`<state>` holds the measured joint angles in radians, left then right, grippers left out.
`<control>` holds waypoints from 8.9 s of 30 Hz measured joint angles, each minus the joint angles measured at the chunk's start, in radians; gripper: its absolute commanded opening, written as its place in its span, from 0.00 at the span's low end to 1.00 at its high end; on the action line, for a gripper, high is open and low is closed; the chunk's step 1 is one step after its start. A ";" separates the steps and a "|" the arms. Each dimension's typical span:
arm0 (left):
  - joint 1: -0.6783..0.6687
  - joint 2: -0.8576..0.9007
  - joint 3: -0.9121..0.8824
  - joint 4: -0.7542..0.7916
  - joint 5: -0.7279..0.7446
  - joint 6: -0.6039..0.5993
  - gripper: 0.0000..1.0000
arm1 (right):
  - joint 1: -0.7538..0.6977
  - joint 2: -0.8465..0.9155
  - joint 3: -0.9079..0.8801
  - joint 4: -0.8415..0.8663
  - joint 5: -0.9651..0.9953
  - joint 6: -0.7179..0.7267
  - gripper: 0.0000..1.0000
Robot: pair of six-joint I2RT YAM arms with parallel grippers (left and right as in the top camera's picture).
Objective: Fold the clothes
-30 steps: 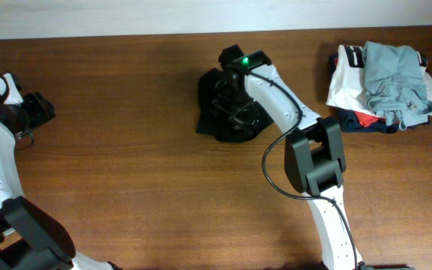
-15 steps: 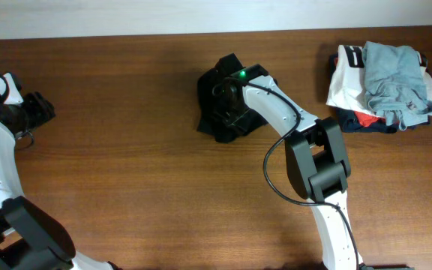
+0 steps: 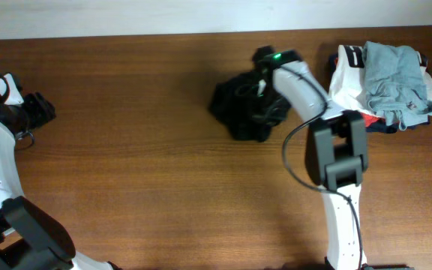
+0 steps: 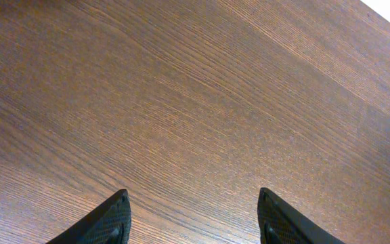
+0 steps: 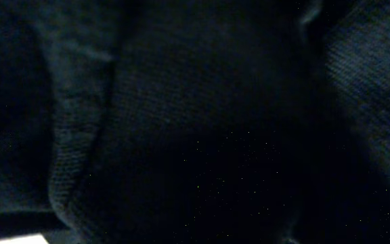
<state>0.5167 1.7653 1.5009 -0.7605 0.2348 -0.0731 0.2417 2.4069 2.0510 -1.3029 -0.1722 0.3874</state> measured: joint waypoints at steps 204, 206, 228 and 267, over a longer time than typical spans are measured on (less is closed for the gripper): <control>0.000 0.098 0.000 -0.043 0.000 -0.007 0.99 | 0.269 -0.827 0.253 0.260 0.062 -0.544 0.99; 0.000 0.098 0.000 -0.042 0.001 -0.007 0.99 | 0.269 -0.939 0.064 0.430 0.080 -0.544 0.99; 0.000 0.101 0.000 -0.043 0.000 -0.007 0.99 | 0.014 -2.035 -1.798 1.306 0.016 -0.409 0.99; 0.000 0.103 0.000 -0.043 0.000 -0.007 0.99 | -0.059 -2.393 -2.040 1.248 -0.003 -0.402 0.99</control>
<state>0.5167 1.8683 1.5009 -0.8032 0.2352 -0.0799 0.1825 0.0139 0.0109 -0.0551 -0.1749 -0.0147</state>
